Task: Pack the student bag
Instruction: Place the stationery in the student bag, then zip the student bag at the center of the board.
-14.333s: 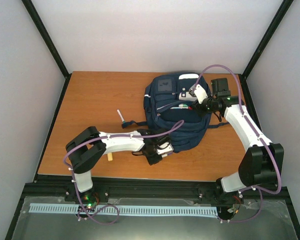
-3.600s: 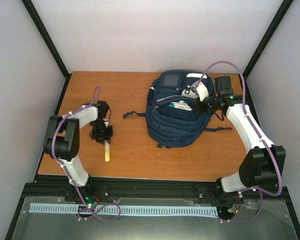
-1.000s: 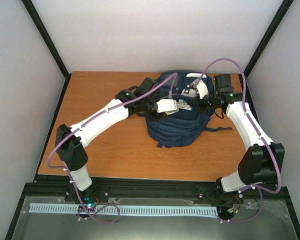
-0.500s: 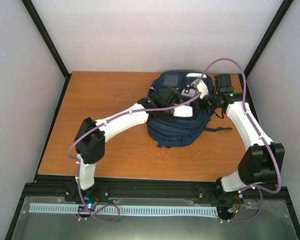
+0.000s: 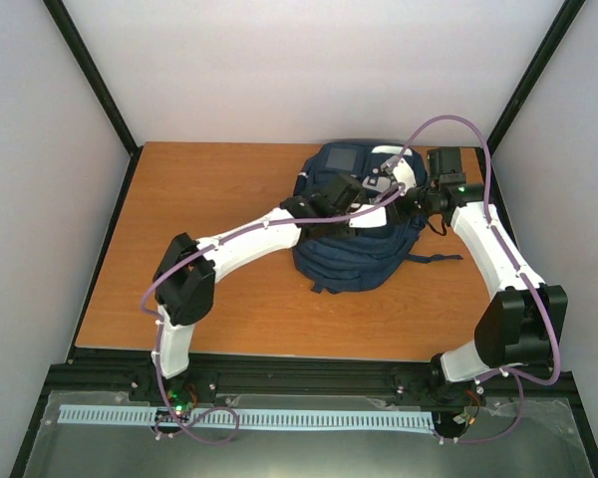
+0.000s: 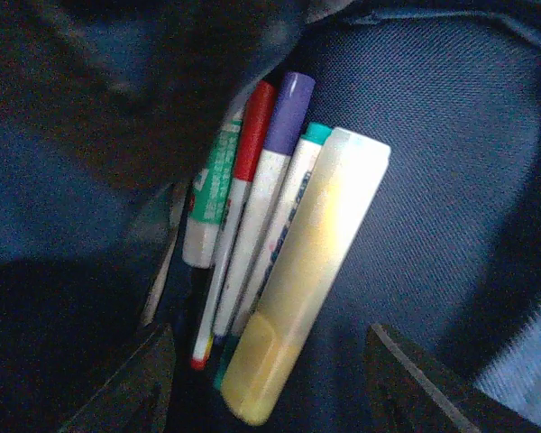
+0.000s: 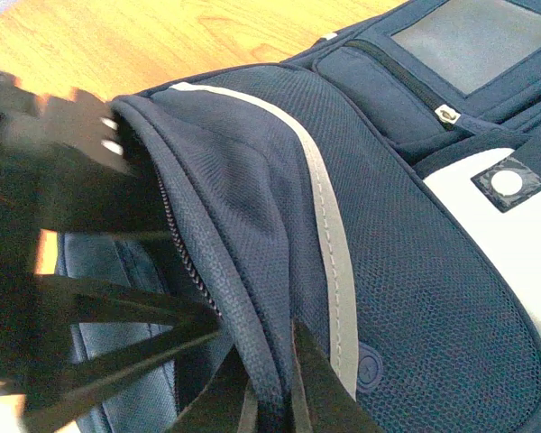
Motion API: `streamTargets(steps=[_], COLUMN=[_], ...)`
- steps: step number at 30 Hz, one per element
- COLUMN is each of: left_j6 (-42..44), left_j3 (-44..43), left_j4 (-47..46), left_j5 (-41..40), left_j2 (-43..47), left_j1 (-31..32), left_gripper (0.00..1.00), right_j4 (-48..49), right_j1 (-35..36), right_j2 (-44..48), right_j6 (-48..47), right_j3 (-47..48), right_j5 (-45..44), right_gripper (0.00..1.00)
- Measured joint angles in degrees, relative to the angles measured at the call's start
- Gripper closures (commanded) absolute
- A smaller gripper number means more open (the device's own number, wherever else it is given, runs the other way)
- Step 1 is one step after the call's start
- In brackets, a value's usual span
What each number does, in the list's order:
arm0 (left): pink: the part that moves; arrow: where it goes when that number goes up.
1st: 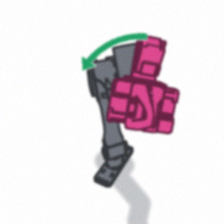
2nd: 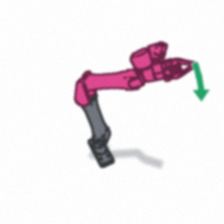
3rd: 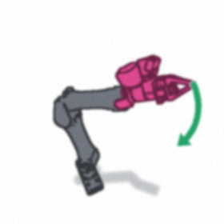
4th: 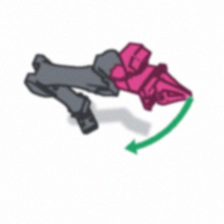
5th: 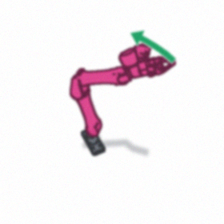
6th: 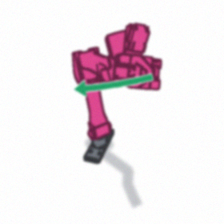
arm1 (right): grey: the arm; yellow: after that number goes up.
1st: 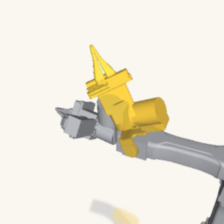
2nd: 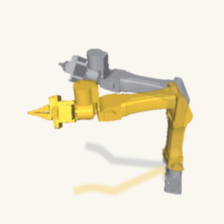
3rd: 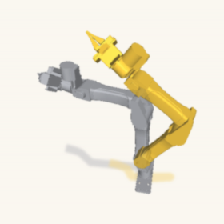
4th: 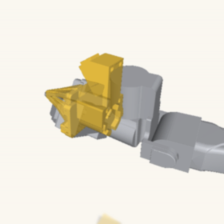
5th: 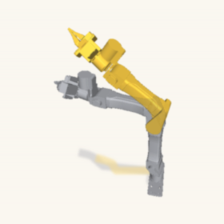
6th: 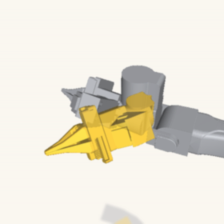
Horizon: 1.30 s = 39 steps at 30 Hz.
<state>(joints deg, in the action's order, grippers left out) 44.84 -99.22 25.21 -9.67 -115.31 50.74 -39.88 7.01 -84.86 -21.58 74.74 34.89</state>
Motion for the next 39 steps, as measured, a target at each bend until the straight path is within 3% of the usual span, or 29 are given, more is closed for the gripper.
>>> streamTargets(steps=[7, 12, 16, 24, 33, 39], left_j6=[-5.7, -10.1, -18.56, -38.47, -50.9, -54.36], left_j3=[3.08, 9.03, 11.74, 11.69, 12.0, 11.74], left_j4=[6.86, 8.9, 10.8, 17.59, 20.17, 19.41], left_j5=[5.27, 8.81, 11.98, 23.69, 42.07, 48.33], left_j2=[12.55, 25.18, 29.38, 24.39, 13.66, 8.74], left_j1=[-0.07, -0.39, -3.5, -18.78, -25.16, -26.36], left_gripper=[0.4, 0.32, 0.24, 0.29, 0.41, 0.42], right_j4=[-0.68, -1.73, -2.84, -4.94, -5.44, -6.05], right_j1=[0.04, 0.09, 0.09, 0.15, 1.55, 3.78], right_j2=[0.42, 0.63, 0.66, 1.42, 2.99, 4.02], right_j6=[-2.69, -6.67, -10.12, -19.23, -29.03, -32.5], right_j3=[-0.76, -1.68, -1.92, -4.04, -8.98, -13.07], right_j5=[-1.11, -1.49, -1.64, -3.34, -6.71, -8.94], right_gripper=[0.97, 0.97, 0.97, 0.96, 0.9, 0.7])
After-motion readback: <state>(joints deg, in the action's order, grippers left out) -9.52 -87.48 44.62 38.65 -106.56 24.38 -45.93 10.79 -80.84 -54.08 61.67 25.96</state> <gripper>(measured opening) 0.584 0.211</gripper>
